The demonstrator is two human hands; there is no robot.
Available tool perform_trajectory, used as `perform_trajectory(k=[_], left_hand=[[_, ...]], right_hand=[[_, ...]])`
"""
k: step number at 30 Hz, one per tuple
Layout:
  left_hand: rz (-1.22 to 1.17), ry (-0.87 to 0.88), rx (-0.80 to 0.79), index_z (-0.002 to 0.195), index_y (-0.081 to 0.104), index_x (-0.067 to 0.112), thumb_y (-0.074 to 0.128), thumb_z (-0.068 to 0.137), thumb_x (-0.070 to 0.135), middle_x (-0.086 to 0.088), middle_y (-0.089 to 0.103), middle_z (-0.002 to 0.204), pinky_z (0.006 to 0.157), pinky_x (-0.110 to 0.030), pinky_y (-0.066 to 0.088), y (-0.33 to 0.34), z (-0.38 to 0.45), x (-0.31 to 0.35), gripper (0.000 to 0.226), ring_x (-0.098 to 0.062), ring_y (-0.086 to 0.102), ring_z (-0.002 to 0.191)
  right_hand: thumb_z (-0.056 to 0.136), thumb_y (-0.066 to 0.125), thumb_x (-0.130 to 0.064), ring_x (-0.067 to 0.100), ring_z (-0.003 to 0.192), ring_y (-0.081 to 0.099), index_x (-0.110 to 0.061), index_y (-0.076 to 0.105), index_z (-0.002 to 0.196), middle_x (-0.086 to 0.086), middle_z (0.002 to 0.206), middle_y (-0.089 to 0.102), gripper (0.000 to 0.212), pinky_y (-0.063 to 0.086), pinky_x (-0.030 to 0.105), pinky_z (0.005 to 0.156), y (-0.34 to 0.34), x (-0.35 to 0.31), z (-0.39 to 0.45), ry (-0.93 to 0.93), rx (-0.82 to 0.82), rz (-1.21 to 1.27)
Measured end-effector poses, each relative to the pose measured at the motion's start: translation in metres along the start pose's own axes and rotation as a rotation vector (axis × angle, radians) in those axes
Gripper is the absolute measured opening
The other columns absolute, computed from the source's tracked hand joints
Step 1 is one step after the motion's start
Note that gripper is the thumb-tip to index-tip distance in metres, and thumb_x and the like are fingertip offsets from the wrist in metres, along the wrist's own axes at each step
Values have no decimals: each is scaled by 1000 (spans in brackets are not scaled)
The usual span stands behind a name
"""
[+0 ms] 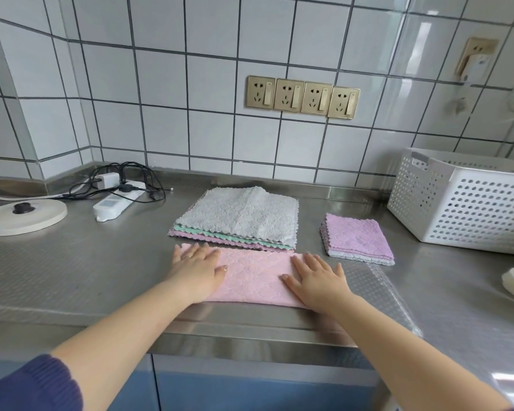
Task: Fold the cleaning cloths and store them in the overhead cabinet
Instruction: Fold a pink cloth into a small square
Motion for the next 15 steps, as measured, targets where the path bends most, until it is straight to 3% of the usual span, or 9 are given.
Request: perform_trajectory(k=[3, 6, 10, 15], left_hand=[[-70, 331, 47, 145, 28, 30, 30, 99, 41, 3, 14, 158, 118, -40, -1, -4, -27, 40, 48, -15, 6, 146], [-111, 566, -29, 141, 34, 34, 33, 97, 47, 5, 15, 158, 119, -40, -1, -2, -58, 88, 47, -12, 5, 146], [-99, 576, -59, 140, 37, 32, 32, 94, 56, 0, 11, 158, 118, -46, -4, 3, -66, 121, 52, -15, 0, 146], [-33, 480, -71, 146, 23, 28, 24, 91, 64, -6, -1, 159, 115, -55, -9, 6, -66, 149, 66, -21, -11, 146]], right_hand=[[95, 24, -55, 19, 147, 6, -33, 24, 147, 0, 160, 8, 56, 2, 54, 117, -3, 13, -6, 22, 89, 79], [97, 27, -50, 19, 146, 14, -36, 32, 144, -1, 159, 14, 49, 4, 52, 117, -9, 29, -16, 80, 151, 198], [99, 32, -36, 19, 144, 20, -35, 40, 138, -1, 157, 19, 41, 8, 50, 117, -19, 46, -31, 97, 221, 281], [97, 32, -27, 17, 143, 21, -38, 42, 138, -3, 157, 21, 44, 13, 47, 116, -24, 64, -42, 113, 245, 334]])
Point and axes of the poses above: each hand's wrist, its own z-axis towards the middle knuckle, its own y-axis out of the palm, x = y × z, the point moved 2 cm from there along z, towards the middle knuckle
